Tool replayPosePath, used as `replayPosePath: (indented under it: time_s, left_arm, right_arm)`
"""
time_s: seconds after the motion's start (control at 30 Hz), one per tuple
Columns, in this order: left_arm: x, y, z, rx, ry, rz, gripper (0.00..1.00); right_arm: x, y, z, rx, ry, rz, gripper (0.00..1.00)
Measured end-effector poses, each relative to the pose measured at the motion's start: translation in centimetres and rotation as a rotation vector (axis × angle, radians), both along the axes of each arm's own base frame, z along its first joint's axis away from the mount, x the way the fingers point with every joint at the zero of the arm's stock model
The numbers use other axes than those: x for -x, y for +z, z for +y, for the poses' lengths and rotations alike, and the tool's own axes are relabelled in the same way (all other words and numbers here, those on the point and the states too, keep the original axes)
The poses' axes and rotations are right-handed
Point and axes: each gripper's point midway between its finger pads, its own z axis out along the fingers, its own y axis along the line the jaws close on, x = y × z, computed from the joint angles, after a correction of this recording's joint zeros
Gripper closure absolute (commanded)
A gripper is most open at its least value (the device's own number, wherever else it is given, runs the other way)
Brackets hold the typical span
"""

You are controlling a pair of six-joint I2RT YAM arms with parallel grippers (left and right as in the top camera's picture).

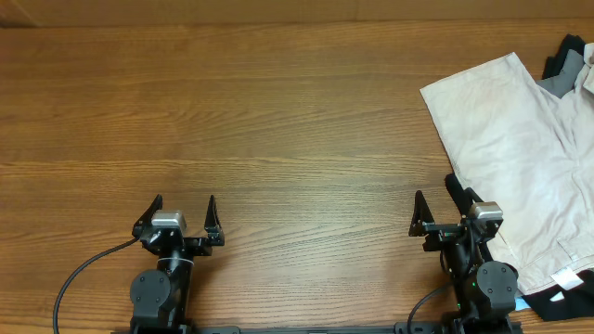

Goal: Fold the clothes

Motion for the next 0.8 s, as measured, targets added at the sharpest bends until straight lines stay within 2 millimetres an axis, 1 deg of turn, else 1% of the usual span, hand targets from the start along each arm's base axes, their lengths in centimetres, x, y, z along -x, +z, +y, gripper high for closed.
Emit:
replayPosePath:
  time_s: [0.27,0.8]
  left_arm:
    - [0.0,0.0,0.0,0.0,0.0,0.0,0.0]
    - [0.0,0.0,0.01,0.0,0.0,0.0,0.0]
  right_arm:
    - [-0.06,0.0,-0.67,0.003,-0.039,0.0,0.0]
    - [-0.07,0.0,-0.84,0.005,-0.049,0.0,0.0]
